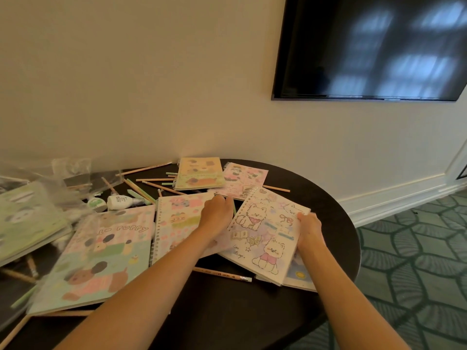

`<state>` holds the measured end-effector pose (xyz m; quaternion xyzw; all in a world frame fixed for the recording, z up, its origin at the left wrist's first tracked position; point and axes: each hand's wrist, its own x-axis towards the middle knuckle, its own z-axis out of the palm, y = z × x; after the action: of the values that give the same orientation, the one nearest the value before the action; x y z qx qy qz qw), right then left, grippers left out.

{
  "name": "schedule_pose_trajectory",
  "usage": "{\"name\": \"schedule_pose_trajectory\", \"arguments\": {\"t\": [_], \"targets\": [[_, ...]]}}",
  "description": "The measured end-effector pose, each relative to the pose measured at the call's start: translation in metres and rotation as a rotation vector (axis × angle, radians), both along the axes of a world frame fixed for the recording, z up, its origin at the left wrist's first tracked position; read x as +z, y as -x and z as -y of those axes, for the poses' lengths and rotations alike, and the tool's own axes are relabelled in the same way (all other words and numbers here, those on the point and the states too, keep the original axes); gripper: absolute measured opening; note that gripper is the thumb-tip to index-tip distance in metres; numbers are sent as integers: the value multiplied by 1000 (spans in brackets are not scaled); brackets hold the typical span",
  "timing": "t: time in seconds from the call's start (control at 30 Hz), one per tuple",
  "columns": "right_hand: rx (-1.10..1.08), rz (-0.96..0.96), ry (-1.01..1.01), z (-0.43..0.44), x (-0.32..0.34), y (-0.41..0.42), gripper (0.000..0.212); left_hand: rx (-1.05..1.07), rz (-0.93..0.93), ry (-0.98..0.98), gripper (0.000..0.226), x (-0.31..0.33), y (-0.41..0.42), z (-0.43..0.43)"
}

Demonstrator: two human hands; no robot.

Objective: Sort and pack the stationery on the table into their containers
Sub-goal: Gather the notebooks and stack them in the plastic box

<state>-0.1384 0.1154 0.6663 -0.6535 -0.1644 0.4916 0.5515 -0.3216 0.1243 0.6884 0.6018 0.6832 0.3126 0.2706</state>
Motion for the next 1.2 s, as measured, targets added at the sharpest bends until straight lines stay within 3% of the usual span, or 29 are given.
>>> {"name": "schedule_pose_trajectory", "arguments": {"t": [0.17, 0.3, 0.43, 0.5, 0.57, 0.67, 0.8, 0.9, 1.0, 1.1, 1.2], "targets": [[-19, 49, -13, 0, 1, -12, 23, 49, 413, 220, 45, 12, 9, -11], [-37, 4, -11, 5, 2, -16, 5, -80, 287, 302, 64, 16, 17, -5], [-56, 18, 1, 11, 3, -18, 16, -230, 115, 423, 73, 16, 15, 9], [-46, 9, 7, 15, 5, -17, 12, -332, -66, 366, 53, 11, 16, 13], [-32, 4, 21, 20, 8, -15, 8, -366, -93, 255, 28, 8, 15, 15], [-44, 2, 0, 24, 8, -15, 10, -329, 255, 152, 12, 15, 7, 22], [-63, -48, -57, 28, 7, -7, 29, -194, 641, 53, 36, 32, 0, 27], [-112, -151, -131, 37, 20, 14, 37, -207, 872, 79, 35, 41, 6, 35], [-152, -356, -194, 39, 28, 45, 37, -183, 948, 85, 19, 42, 15, 51], [-157, -493, -287, 36, 29, 77, 39, -25, 964, 63, 30, 38, 39, 60], [27, -501, -421, 41, 26, 100, 32, 134, 952, 67, 32, 39, 83, 64]]}}
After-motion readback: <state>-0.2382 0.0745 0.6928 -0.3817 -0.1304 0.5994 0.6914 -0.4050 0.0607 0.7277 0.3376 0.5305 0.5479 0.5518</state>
